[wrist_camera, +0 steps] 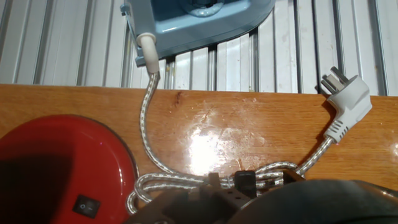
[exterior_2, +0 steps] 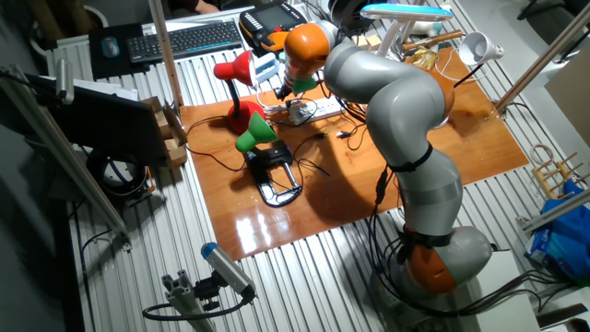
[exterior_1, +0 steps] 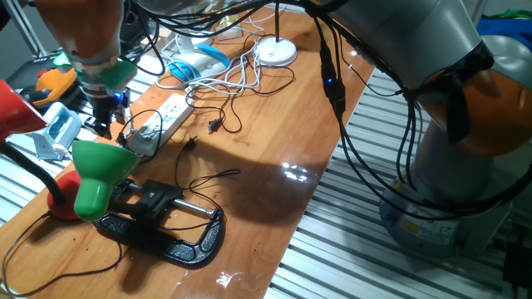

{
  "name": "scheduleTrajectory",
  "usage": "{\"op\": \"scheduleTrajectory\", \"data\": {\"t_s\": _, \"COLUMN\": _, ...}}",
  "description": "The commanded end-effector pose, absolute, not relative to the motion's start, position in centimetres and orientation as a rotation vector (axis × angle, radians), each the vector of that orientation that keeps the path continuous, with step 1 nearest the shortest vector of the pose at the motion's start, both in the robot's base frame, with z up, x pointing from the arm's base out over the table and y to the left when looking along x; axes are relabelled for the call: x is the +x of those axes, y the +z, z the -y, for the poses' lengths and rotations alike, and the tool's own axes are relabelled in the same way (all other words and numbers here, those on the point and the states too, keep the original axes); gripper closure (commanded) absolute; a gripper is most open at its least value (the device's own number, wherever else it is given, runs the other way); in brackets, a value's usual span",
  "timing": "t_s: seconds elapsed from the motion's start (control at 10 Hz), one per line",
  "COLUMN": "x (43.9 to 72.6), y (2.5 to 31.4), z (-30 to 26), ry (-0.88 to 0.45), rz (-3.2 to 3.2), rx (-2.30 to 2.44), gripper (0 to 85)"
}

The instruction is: Plug in the power cord of the desk lamp, turn on the socket, and light up the desk lamp

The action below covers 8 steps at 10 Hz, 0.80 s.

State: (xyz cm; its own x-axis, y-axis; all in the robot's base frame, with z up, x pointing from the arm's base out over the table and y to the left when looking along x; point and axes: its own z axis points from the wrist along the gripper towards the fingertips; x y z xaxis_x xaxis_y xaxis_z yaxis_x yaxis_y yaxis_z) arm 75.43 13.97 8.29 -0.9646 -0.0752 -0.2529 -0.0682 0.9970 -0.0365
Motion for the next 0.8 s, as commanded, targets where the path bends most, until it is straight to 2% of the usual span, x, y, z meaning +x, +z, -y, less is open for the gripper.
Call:
{"op": "scheduleTrajectory", "data": {"t_s": 0.0, "x": 75.44, "y": 8.27, "z": -13.92, "ry": -0.040, "rz": -2.883, "rx": -0.113, "gripper": 34.0}}
{"op": "scheduleTrajectory", "data": {"t_s": 0.1, "x": 75.44, "y": 8.25, "z": -13.91, "ry": -0.040, "rz": -2.885, "rx": -0.119, "gripper": 34.0}}
{"op": "scheduleTrajectory", "data": {"t_s": 0.2, "x": 75.43, "y": 8.20, "z": -13.89, "ry": -0.046, "rz": -2.884, "rx": -0.129, "gripper": 51.0}}
{"op": "scheduleTrajectory", "data": {"t_s": 0.7, "x": 75.36, "y": 7.71, "z": -14.07, "ry": -0.073, "rz": -2.875, "rx": -0.132, "gripper": 51.0}}
